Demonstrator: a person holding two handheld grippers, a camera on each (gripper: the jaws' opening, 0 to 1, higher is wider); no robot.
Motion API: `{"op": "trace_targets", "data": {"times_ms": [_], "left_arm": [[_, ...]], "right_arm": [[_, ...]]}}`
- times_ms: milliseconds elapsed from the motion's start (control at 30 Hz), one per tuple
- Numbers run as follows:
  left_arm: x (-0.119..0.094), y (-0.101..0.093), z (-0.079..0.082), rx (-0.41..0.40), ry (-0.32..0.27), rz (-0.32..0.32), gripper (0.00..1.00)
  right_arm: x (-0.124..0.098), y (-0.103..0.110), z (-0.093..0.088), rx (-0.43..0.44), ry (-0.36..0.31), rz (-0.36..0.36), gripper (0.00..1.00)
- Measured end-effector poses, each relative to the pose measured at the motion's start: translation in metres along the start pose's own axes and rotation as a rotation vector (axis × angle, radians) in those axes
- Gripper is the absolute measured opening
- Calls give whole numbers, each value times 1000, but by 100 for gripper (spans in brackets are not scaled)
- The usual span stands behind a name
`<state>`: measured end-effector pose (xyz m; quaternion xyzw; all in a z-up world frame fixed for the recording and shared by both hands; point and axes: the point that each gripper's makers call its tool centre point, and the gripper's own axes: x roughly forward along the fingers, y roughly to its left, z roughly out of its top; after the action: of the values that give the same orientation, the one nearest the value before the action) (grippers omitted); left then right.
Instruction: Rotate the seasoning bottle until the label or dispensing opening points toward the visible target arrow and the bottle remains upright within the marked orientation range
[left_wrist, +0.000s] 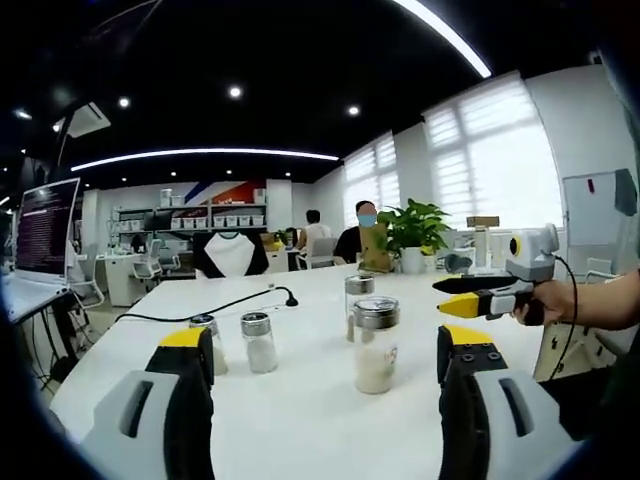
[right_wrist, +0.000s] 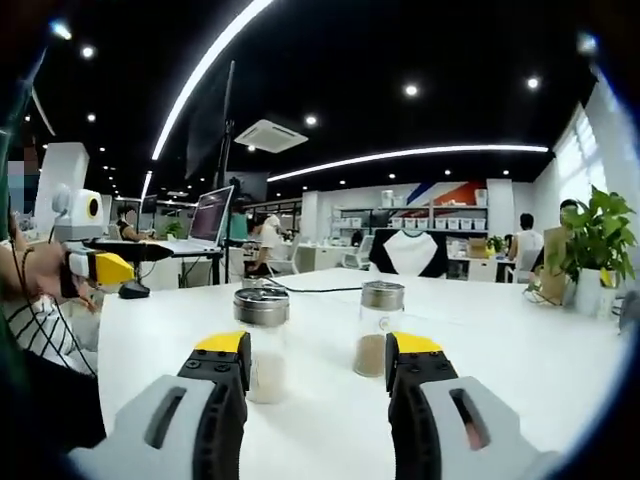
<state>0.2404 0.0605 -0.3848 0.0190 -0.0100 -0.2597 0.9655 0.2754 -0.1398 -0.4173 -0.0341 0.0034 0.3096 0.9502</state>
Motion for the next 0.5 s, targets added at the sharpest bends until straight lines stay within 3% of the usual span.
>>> {"op": "trace_targets", "data": {"times_ms": [200,500], "left_arm": [[2,1,5,-2,-18,-1,98],[-2,2,2,27,4,7,97]], "right_arm": [[-14,-13,-3,12,-3,-62,54],[-7,-26,-2,5,4,-80,55]]}}
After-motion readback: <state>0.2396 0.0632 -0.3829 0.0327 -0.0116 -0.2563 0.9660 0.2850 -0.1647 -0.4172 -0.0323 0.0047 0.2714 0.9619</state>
